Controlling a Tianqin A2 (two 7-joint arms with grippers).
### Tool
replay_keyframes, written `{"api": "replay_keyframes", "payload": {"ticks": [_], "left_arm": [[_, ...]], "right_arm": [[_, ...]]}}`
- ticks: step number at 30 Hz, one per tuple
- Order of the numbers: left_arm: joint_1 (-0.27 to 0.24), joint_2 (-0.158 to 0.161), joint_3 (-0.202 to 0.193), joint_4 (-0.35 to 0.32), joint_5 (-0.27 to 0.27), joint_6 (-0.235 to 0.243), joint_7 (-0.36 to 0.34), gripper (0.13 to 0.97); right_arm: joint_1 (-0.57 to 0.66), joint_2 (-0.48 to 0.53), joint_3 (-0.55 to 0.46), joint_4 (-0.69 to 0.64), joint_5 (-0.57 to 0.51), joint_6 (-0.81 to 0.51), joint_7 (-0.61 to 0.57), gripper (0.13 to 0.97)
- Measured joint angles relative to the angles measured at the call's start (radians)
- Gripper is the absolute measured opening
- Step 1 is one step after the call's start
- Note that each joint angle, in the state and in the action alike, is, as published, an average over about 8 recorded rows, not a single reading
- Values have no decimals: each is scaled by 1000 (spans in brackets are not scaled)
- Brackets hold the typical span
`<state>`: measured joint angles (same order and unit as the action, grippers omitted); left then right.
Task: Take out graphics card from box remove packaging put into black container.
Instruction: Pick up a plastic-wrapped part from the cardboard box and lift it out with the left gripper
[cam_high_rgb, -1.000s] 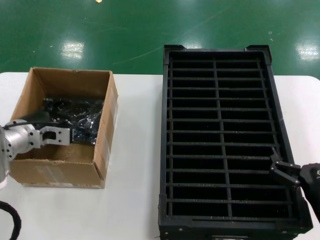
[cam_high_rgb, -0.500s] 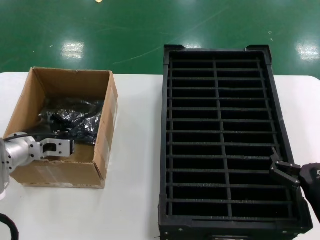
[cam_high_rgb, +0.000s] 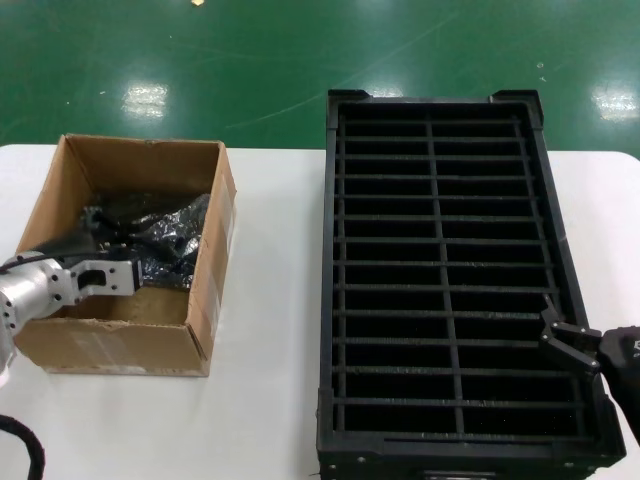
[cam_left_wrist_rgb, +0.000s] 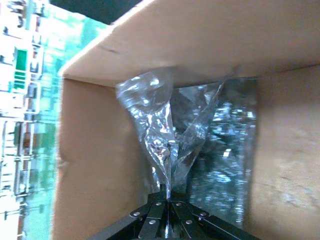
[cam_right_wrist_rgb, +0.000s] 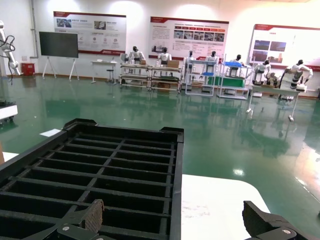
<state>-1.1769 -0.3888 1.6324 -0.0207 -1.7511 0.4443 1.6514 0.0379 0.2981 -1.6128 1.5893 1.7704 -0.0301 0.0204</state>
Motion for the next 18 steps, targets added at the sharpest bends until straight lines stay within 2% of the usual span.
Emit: {"api": "replay_keyframes", "payload": {"ticks": [5, 9, 13, 18], "left_arm": [[-3, -18, -48, -20, -46, 42, 41, 140], [24, -41, -87, -89, -83, 84, 22, 140], [89, -64, -100, -229, -95, 99, -78, 140], [189, -94, -85, -449, -85, 84, -275, 140]], "right_arm": [[0, 0, 0, 0, 0, 0, 0, 966], [0, 0, 0, 0, 0, 0, 0, 966], [0, 0, 0, 0, 0, 0, 0, 966], [0, 0, 0, 0, 0, 0, 0, 966]]}}
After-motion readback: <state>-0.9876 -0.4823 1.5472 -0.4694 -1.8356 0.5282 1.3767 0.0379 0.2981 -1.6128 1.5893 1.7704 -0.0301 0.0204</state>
